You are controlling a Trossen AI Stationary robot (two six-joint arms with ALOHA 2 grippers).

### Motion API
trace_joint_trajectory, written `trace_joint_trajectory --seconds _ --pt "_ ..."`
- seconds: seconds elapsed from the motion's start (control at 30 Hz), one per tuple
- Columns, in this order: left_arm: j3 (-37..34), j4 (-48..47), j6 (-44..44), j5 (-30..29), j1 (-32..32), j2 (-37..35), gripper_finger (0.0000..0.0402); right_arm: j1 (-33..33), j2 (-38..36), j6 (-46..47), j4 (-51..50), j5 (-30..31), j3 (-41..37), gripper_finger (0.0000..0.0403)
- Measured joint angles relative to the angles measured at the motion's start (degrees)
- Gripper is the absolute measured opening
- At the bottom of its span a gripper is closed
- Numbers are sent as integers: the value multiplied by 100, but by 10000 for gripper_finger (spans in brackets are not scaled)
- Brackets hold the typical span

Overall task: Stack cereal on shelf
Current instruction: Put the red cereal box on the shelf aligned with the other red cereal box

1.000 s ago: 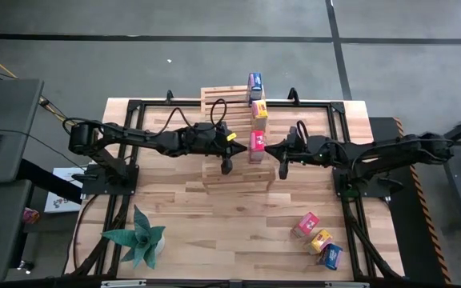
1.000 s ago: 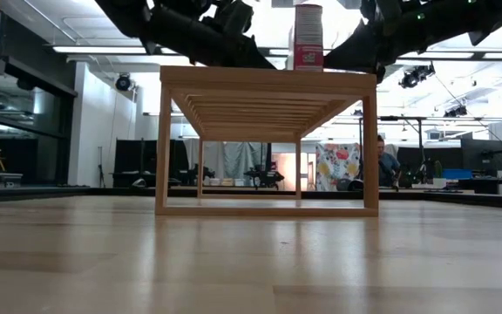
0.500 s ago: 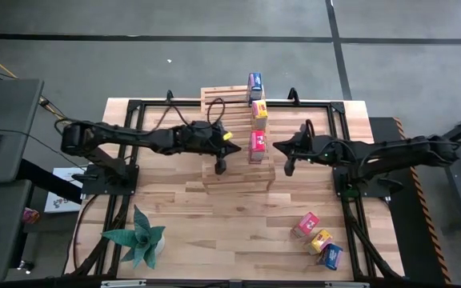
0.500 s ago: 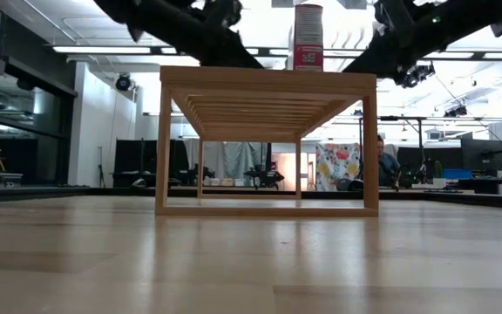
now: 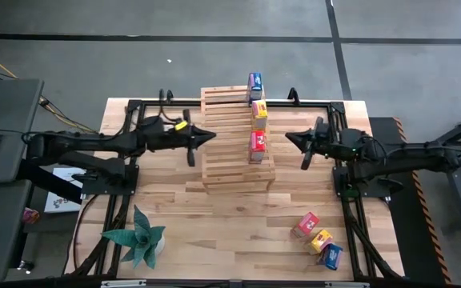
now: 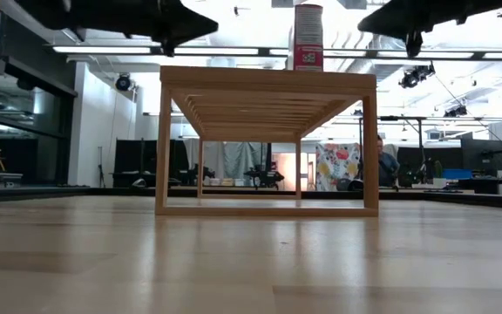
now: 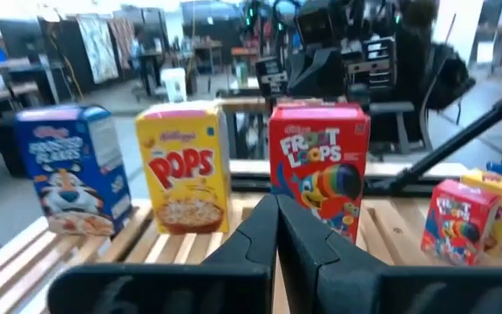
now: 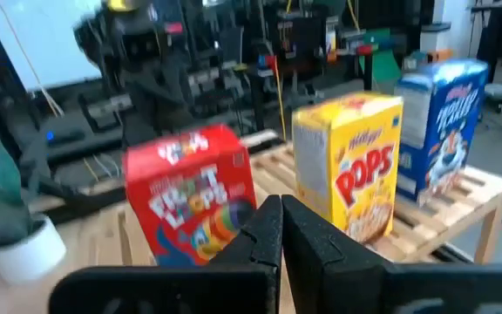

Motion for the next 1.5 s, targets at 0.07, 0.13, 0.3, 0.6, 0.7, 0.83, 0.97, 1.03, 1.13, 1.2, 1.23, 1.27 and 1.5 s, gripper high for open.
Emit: trace_joint_trajectory --seconds 0.07,0.13,0.3,0.6,0.7,0.83,0.97,1.03,1.13,1.2,1.23,1.27,1.5 --pt "-117 143 12 2 0 -119 0 -20 -28 -32 204 -44 0 23" --pt "-170 116 42 1 0 -206 0 -20 -39 -62 273 -46 0 51" --pt "-202 97 50 4 0 -267 0 -14 113 -38 -16 -242 422 156" --pt "-202 -230 47 4 0 -265 0 419 1718 2528 -6482 -702 4255 251" --pt "-167 -196 54 2 7 -265 0 607 2368 3963 -8414 -1062 5226 252" --pt "-80 -195 71 2 40 -300 0 1093 2866 5541 -9306 -1639 5667 252" --pt "-40 -228 187 2 42 -300 0 1707 3031 6671 -9075 -1985 5415 252" --pt "-40 -336 190 2 40 -300 0 2031 3193 7280 -9367 -1974 5264 252" --pt "-40 -434 195 2 40 -298 0 2468 3337 8192 -9244 -2138 4969 252" --pt "-40 -420 194 2 40 -300 0 2716 3481 8899 -8991 -2413 4800 252" --pt "-40 -422 195 2 40 -300 0 2846 3552 9247 -8856 -2503 4727 252" --pt "-40 -424 198 2 40 -300 0 2991 3624 9600 -8779 -2543 4663 252" --pt "-40 -595 184 2 40 -300 0 3822 4400 11335 -8492 -1993 4442 252"
